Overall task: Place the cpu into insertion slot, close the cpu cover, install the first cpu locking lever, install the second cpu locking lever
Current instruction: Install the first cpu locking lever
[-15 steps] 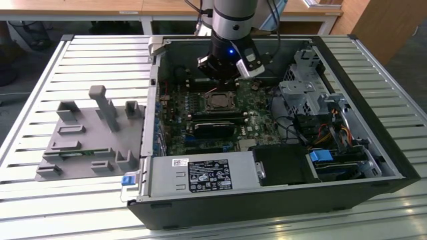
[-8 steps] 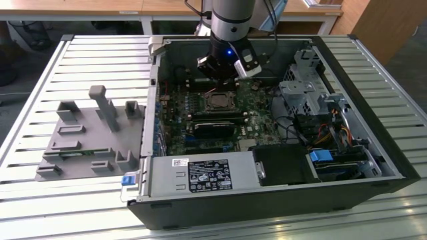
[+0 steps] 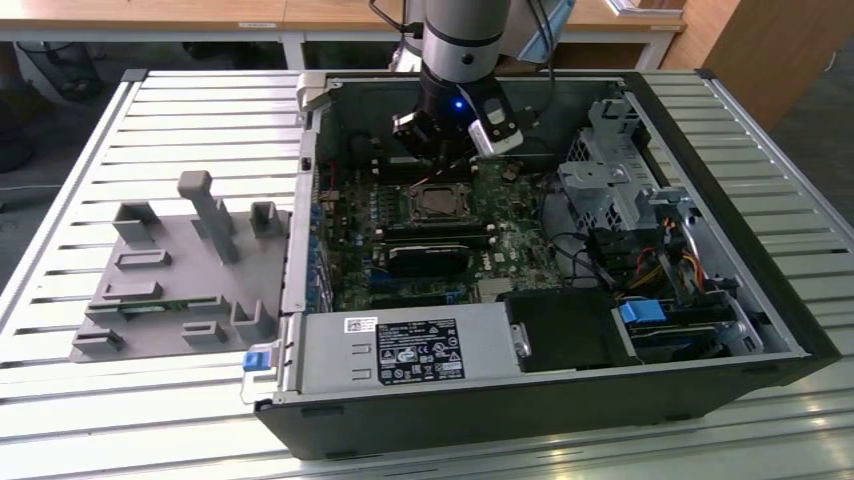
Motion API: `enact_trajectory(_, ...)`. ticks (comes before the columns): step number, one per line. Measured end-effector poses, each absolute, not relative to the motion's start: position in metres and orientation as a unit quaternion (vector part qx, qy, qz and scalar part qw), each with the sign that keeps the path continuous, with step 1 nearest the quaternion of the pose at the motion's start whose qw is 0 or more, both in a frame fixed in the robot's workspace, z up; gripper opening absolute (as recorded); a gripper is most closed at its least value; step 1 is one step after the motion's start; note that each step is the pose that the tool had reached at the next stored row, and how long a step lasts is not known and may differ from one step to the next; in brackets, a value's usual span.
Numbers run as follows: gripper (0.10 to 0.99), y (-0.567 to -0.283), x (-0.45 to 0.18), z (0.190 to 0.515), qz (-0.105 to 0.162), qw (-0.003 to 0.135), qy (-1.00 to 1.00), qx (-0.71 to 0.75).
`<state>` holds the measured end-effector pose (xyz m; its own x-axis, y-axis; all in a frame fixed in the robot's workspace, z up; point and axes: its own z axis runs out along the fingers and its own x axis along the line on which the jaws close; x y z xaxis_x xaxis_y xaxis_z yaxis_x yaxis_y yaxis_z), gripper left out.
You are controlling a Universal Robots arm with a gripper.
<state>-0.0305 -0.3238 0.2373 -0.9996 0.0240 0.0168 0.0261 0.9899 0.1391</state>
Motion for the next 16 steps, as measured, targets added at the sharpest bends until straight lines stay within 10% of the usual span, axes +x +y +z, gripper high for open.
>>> enact_trajectory(16, 0.235, -0.3255, -0.0305, 0.2373, -0.07, 0.008, -0.997, -0.013)
